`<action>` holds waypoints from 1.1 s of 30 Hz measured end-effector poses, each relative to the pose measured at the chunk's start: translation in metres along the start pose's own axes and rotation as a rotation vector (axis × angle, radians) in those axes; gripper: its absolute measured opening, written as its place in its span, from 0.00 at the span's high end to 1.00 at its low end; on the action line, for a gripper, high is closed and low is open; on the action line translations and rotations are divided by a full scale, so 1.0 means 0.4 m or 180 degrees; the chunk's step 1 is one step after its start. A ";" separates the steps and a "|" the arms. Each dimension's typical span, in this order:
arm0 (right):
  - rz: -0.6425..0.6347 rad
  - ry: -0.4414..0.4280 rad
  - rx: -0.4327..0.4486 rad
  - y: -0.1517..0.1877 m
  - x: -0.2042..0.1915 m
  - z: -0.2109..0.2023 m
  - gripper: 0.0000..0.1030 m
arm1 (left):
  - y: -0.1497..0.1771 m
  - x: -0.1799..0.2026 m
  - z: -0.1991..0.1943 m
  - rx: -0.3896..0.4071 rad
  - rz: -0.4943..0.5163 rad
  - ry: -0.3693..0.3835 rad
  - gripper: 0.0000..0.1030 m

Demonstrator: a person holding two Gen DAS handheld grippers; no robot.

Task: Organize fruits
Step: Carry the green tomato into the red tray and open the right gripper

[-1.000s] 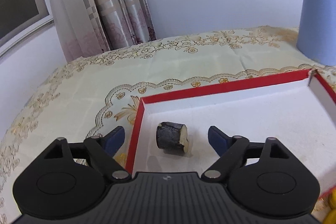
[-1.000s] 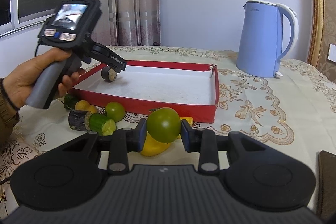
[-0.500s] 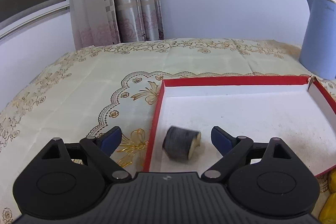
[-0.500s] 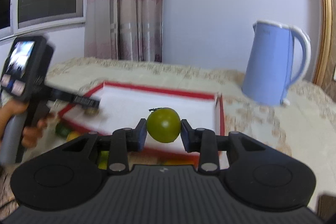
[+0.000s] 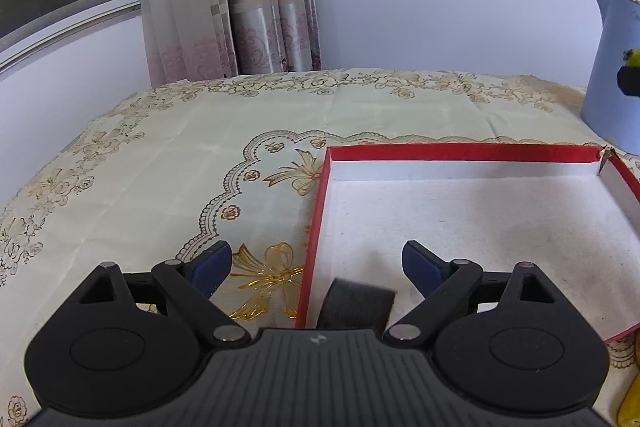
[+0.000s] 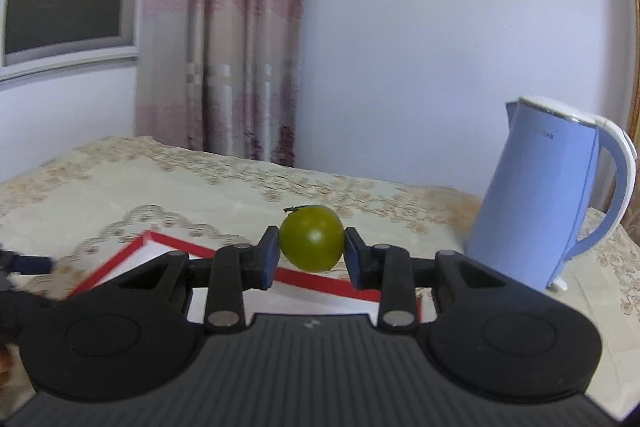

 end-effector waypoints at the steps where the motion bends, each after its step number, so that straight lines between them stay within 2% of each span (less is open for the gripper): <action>1: 0.0002 0.0010 -0.0070 0.018 0.007 0.015 0.69 | 0.001 -0.001 0.002 -0.0007 -0.0001 -0.0012 0.10; 7: 0.0066 -0.0027 -0.0460 0.126 0.039 0.092 0.69 | 0.003 -0.001 0.005 -0.0005 0.0016 -0.0044 0.10; 16: 0.0173 -0.0004 -0.0567 0.164 0.061 0.108 0.69 | 0.012 0.002 0.011 -0.0051 0.0034 -0.0029 0.10; 17: 0.0181 -0.0004 -0.0576 0.165 0.061 0.109 0.66 | 0.013 0.004 0.011 -0.0051 0.0041 -0.0033 0.10; 18: 0.0181 0.0001 -0.0571 0.165 0.061 0.111 0.56 | 0.013 0.005 0.011 -0.0048 0.0040 -0.0038 0.10; 20: 0.0180 0.0004 -0.0579 0.168 0.060 0.116 0.48 | 0.014 0.004 0.011 -0.0044 0.0041 -0.0041 0.10; 25: 0.0234 -0.0006 -0.0577 0.171 0.064 0.114 0.45 | 0.015 0.002 0.016 -0.0054 0.0043 -0.0067 0.10; 26: 0.0267 0.0001 -0.0544 0.168 0.066 0.109 0.35 | 0.015 0.002 0.015 -0.0050 0.0041 -0.0071 0.10; 27: 0.0290 0.0016 -0.0500 0.163 0.068 0.102 0.21 | 0.015 0.003 0.015 -0.0044 0.0041 -0.0071 0.10; 30: 0.0296 0.0096 -0.0381 0.144 0.069 0.077 0.01 | 0.015 0.004 0.014 -0.0034 0.0047 -0.0061 0.10; 33: 0.0375 0.0101 -0.0319 0.125 0.070 0.056 0.00 | 0.015 0.006 0.014 -0.0029 0.0062 -0.0054 0.10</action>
Point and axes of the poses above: each gripper's, at about its wrist camera, not at the fingertips, and z roughly the way its jaws point, x to its right, y to its underside, the point moved 9 cm from there along z, roughly the way its jaws point, and after that the axes turned 10 degrees about -z, right-handed, at the moved point
